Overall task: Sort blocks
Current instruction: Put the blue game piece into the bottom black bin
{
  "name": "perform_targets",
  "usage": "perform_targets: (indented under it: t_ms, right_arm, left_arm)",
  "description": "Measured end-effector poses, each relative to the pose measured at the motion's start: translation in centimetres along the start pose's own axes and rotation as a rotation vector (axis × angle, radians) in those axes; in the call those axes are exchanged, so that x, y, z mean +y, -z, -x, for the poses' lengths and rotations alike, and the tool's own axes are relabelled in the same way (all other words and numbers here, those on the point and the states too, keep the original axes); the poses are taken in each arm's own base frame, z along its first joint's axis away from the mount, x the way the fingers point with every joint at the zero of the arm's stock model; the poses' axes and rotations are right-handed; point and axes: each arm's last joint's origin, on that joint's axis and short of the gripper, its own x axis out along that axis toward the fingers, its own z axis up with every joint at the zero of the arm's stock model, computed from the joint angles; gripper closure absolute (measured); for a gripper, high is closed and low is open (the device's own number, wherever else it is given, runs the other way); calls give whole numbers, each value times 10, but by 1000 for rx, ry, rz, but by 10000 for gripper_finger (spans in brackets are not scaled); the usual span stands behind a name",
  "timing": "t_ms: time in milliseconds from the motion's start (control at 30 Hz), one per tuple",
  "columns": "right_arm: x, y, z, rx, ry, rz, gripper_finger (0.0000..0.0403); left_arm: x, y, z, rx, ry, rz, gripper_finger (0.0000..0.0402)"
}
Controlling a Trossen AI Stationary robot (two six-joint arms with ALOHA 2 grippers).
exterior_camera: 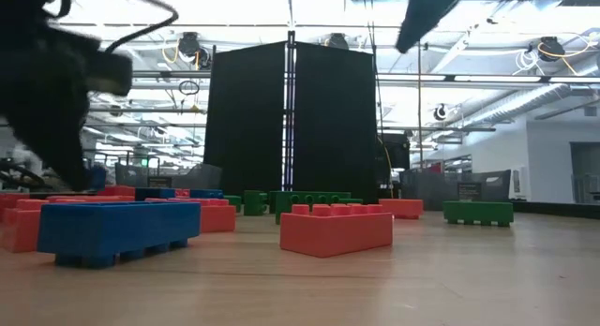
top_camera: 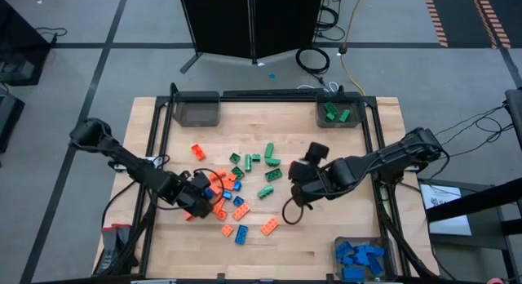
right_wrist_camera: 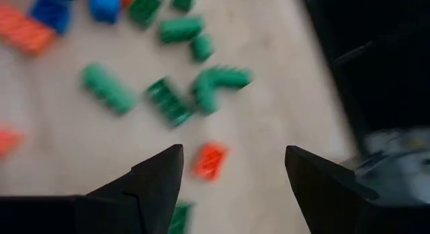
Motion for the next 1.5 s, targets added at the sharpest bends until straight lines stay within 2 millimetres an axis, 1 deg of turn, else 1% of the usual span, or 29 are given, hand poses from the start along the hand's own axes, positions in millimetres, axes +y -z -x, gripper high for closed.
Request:
perform_targets:
  t_ms: [100, 200, 267, 367, 433, 500, 600, 667, 800, 867, 933, 1067, 1167, 1267, 1333, 1500]
  right_arm:
    - [-9, -11, -8, -72, 83, 59, 147]
    - [-18, -26, -13, -147, 94, 109, 147]
    - [-25, -37, -14, -213, 93, 132, 147]
    - [-38, -53, -7, -337, 96, 140, 147]
    - [-48, -63, 2, -434, 99, 126, 147]
    - [-59, -71, 15, -539, 65, 116, 147]
    - [-74, -78, 37, -707, -41, 112, 147]
    - [-82, -80, 52, -810, -126, 111, 147]
    - [-94, -79, 76, -964, -272, 106, 147]
    - [-97, -78, 83, -1012, -296, 98, 147]
    - [-98, -76, 89, -1033, -291, 133, 147]
    - [-97, -74, 94, -1051, -186, 253, 147]
    - [-95, -73, 96, -1063, -101, 366, 147]
    - [-95, -77, 97, -1105, -46, 410, 147]
    - [-92, -82, 96, -1134, -25, 409, 147]
    - [-87, -93, 90, -1193, 30, 405, 147]
  left_arm:
    - [-2, -13, 14, -30, 10, -19, 275]
    - [-5, -30, 30, -100, 29, -28, 275]
    - [-7, -42, 41, -143, 43, -36, 275]
    - [-8, -63, 60, -231, 61, -50, 275]
    - [-9, -78, 74, -304, 71, -60, 275]
    - [-7, -93, 90, -374, 60, -89, 275]
    - [-3, -119, 120, -507, 56, -99, 275]
    - [-1, -135, 142, -603, 86, -94, 275]
    - [-3, -158, 180, -801, 225, -91, 275]
    - [-4, -164, 194, -873, 313, -96, 275]
    - [-6, -171, 206, -931, 414, -86, 275]
    - [-9, -178, 220, -983, 603, -38, 275]
    - [-8, -181, 223, -979, 698, 14, 275]
    - [-7, -183, 225, -979, 736, 63, 275]
    - [-8, -184, 225, -988, 745, 68, 275]
    - [-15, -189, 220, -999, 754, 71, 275]
